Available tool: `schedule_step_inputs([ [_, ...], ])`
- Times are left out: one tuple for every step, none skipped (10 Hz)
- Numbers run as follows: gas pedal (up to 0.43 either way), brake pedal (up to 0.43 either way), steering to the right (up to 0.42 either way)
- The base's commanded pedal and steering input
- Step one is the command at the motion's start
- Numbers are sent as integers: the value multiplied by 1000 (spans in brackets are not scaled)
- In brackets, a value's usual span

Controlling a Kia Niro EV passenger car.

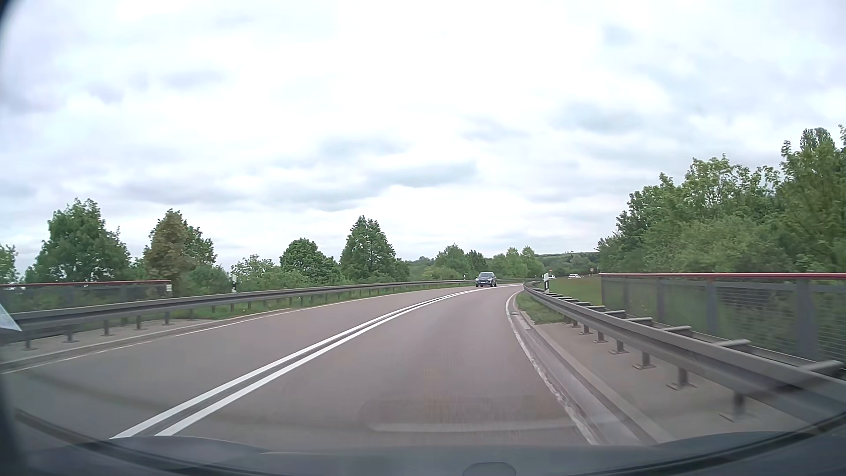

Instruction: Follow the waypoints while adhering to traffic rules and regulations

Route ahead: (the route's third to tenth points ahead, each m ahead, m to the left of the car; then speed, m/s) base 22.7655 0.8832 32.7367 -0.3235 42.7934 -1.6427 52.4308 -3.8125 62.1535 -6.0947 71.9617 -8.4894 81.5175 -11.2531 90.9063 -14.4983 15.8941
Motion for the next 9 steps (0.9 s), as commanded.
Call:
schedule_step_inputs([
  [130,0,18],
  [138,0,18],
  [138,0,19],
  [138,0,19],
  [138,0,20],
  [138,0,20],
  [138,0,20],
  [138,0,20],
  [138,0,20],
])
